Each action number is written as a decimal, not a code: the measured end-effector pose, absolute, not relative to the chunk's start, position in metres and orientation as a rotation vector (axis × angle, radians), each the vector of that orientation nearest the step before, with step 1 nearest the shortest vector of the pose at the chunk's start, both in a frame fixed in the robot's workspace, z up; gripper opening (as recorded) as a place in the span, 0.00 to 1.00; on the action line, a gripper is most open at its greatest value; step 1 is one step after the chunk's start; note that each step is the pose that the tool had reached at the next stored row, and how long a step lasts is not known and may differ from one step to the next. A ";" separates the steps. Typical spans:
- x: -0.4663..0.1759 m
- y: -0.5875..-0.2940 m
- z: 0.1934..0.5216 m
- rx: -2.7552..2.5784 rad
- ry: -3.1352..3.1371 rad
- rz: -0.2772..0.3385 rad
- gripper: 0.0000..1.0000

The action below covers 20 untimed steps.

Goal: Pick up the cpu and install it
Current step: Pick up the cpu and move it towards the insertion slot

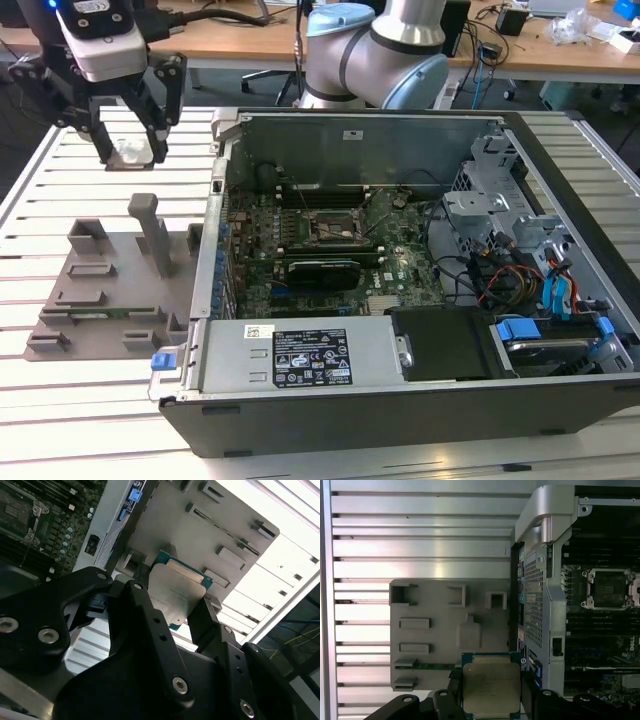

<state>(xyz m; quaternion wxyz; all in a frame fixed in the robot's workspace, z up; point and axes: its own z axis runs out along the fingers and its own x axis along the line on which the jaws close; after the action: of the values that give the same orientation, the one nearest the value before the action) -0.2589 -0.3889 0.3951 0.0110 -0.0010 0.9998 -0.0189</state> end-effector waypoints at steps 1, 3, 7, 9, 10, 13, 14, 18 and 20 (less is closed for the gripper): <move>-0.258 -0.389 0.395 -0.003 3.119 -0.059 0.55; -0.254 -0.388 0.393 -0.003 3.119 -0.059 0.55; -0.250 -0.387 0.392 -0.003 3.119 -0.059 0.55; -0.249 -0.387 0.390 -0.003 3.119 -0.059 0.55; -0.248 -0.386 0.390 -0.003 3.119 -0.059 0.55; -0.243 -0.384 0.386 -0.003 3.120 -0.059 0.55; -0.241 -0.383 0.386 -0.003 3.120 -0.059 0.55; -0.225 -0.379 0.385 -0.003 3.120 -0.059 0.55; -0.220 -0.378 0.385 -0.003 3.121 -0.059 0.55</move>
<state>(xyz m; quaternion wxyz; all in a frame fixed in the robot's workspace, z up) -0.2202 -0.3780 0.3852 0.0103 -0.0010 0.9998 -0.0189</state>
